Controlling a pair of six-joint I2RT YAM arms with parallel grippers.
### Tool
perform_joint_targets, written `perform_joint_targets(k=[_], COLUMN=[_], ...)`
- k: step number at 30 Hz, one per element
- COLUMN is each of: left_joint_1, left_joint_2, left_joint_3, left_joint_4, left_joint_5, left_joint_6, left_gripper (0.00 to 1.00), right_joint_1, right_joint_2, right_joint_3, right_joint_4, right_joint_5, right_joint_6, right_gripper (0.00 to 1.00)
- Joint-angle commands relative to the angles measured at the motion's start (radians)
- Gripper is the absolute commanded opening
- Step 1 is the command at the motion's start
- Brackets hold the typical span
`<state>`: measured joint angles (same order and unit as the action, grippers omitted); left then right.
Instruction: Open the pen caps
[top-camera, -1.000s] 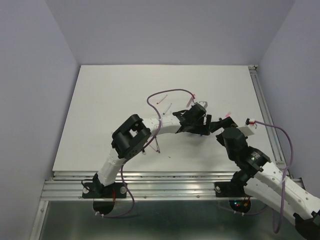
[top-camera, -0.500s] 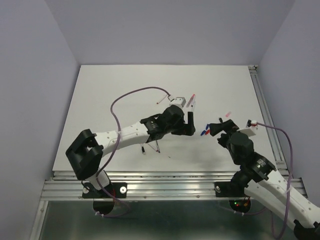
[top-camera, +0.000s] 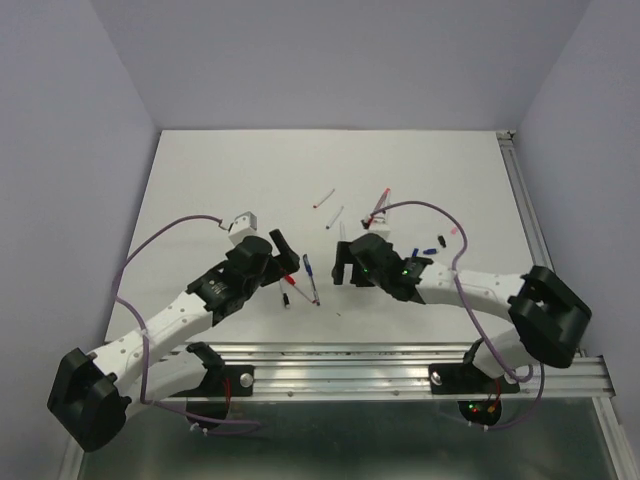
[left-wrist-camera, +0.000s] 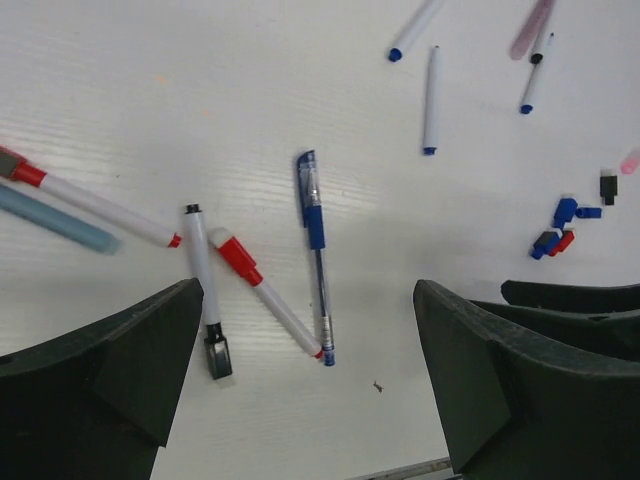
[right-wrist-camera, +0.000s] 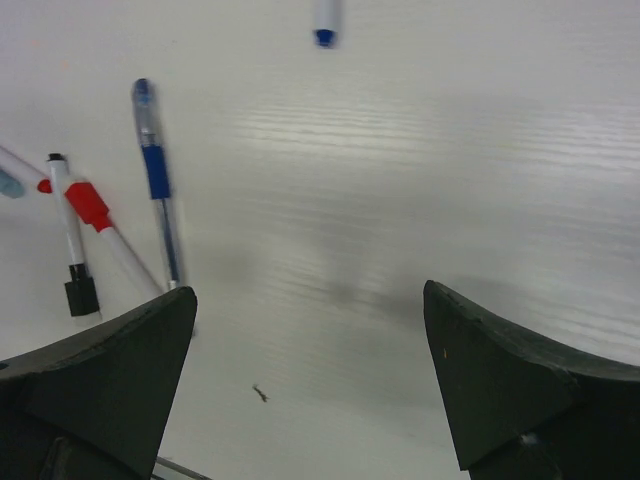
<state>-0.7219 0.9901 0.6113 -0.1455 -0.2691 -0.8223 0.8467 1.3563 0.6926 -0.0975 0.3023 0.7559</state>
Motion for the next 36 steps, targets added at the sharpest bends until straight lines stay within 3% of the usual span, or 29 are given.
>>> perform_joint_targets(k=[1, 5, 10, 16, 20, 25, 30, 36], left_joint_1=[0.038, 0.045, 0.045, 0.047, 0.047, 0.047, 0.047, 0.047], left_joint_2=[-0.119, -0.183, -0.223, -0.243, -0.235, -0.231, -0.220, -0.196], left_joint_3=[-0.057, -0.067, -0.068, -0.087, -0.088, -0.087, -0.079, -0.058], left_joint_4=[-0.068, -0.133, -0.174, -0.146, -0.144, -0.135, -0.132, -0.129], left_joint_5=[-0.058, -0.100, -0.111, -0.091, -0.091, -0.084, -0.062, -0.004], left_joint_6=[-0.041, -0.066, -0.069, -0.063, -0.061, -0.061, -0.060, -0.052], left_gripper=[0.99, 0.99, 0.99, 0.99, 0.99, 0.99, 0.99, 0.99], right_joint_1=[0.107, 0.138, 0.149, 0.155, 0.164, 0.175, 0.190, 0.190], right_joint_2=[0.202, 0.398, 0.541, 0.624, 0.647, 0.658, 0.629, 0.506], right_joint_3=[0.266, 0.436, 0.597, 0.633, 0.622, 0.602, 0.572, 0.464], right_joint_4=[0.001, -0.040, -0.090, -0.119, -0.143, -0.163, -0.180, -0.081], right_joint_5=[0.102, 0.116, 0.127, 0.117, 0.112, 0.106, 0.184, 0.215], right_joint_6=[-0.095, -0.125, -0.125, -0.119, -0.099, -0.081, -0.055, -0.095], right_gripper=[1.00, 0.95, 0.75, 0.51, 0.46, 0.28, 0.22, 0.14])
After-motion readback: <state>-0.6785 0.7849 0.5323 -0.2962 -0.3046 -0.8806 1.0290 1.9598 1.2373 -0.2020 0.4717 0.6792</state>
